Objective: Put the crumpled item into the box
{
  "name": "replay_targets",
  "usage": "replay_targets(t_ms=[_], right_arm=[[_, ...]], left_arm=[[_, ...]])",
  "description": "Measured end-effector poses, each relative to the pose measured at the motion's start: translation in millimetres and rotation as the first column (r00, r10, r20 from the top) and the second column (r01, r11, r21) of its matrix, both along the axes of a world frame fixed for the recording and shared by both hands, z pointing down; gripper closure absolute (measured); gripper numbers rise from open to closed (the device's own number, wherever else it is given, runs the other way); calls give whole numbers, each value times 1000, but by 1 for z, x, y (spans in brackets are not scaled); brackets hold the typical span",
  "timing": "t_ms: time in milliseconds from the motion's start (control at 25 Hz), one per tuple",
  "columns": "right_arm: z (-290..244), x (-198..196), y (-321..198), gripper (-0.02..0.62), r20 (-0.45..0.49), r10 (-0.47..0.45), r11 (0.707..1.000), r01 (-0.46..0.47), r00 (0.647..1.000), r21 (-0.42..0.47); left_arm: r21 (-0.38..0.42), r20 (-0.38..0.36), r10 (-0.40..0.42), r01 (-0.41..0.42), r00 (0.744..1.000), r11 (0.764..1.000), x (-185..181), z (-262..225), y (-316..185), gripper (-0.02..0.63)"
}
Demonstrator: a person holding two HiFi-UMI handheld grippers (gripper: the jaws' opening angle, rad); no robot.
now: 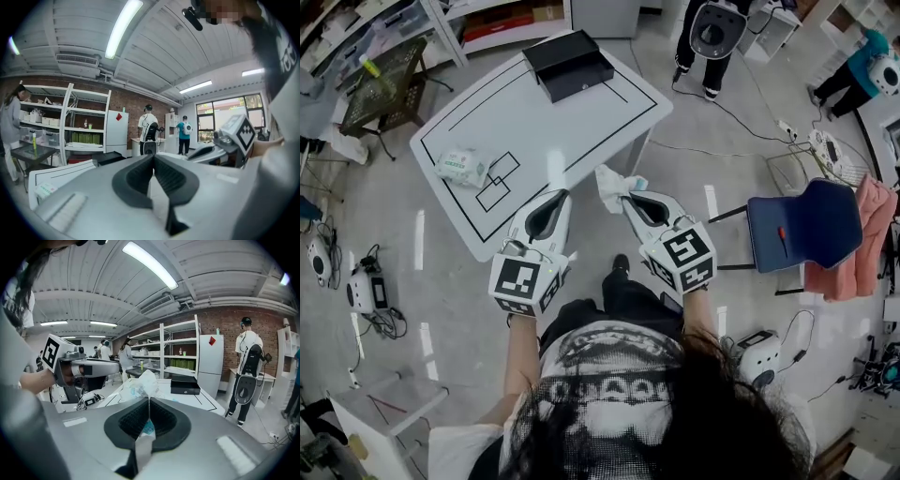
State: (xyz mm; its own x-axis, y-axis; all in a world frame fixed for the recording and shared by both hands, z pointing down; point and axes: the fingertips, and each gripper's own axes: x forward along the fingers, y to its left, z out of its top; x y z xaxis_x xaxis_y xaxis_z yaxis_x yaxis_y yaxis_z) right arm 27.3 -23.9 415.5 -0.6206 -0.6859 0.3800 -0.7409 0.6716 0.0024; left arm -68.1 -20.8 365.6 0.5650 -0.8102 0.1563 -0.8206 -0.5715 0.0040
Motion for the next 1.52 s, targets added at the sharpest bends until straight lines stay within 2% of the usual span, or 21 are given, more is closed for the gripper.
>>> replay_targets(t_ms=[360, 760, 1160, 1520], right_arm=[[-3, 53, -79, 586, 19, -31, 1000, 31, 999, -1], [0, 84, -126, 586, 40, -92, 996, 91, 995, 13], [9, 93, -141, 586, 74, -126, 992, 127, 989, 0], [20, 93, -167, 586, 80, -111, 993, 113, 991, -21]], left_arm=[[-10, 3, -41, 41, 999, 999, 53, -3, -76, 606], [-9, -1, -97, 97, 995, 995, 87, -1, -115, 606], [-33, 35, -146, 147, 989, 989, 94, 7, -123, 606], [-71, 52, -152, 155, 987, 985, 85, 20, -143, 606]])
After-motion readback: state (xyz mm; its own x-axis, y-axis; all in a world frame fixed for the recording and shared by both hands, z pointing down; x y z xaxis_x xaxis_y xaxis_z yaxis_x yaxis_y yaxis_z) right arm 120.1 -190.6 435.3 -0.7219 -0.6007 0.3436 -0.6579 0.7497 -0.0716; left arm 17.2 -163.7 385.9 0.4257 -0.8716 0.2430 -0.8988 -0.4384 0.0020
